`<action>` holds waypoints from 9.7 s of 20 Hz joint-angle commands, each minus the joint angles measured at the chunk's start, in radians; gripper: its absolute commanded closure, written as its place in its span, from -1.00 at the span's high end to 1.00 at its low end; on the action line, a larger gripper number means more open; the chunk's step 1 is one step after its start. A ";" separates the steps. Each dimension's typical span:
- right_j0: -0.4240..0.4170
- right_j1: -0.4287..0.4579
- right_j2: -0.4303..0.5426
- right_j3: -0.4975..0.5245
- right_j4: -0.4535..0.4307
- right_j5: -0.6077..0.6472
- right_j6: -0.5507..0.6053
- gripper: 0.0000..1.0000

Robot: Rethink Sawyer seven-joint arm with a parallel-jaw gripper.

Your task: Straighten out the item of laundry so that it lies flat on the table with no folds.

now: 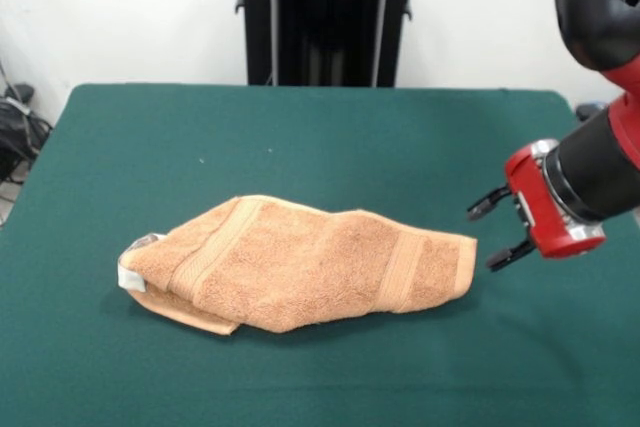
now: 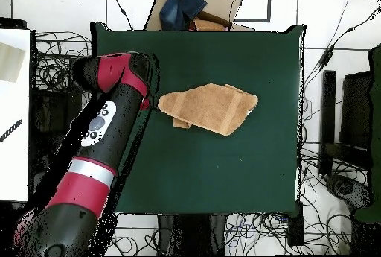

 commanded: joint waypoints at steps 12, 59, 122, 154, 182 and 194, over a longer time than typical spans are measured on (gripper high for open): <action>-0.032 -0.020 0.181 0.150 -0.012 -0.017 0.016 1.00; 0.024 -0.042 0.202 0.218 -0.064 -0.089 0.002 1.00; 0.027 0.049 0.149 0.073 -0.109 -0.051 0.263 1.00; 0.007 0.080 0.148 -0.006 -0.085 -0.005 0.283 1.00; -0.029 -0.012 0.201 0.136 -0.133 -0.117 0.146 1.00; -0.023 -0.008 0.199 0.147 -0.147 -0.154 0.164 1.00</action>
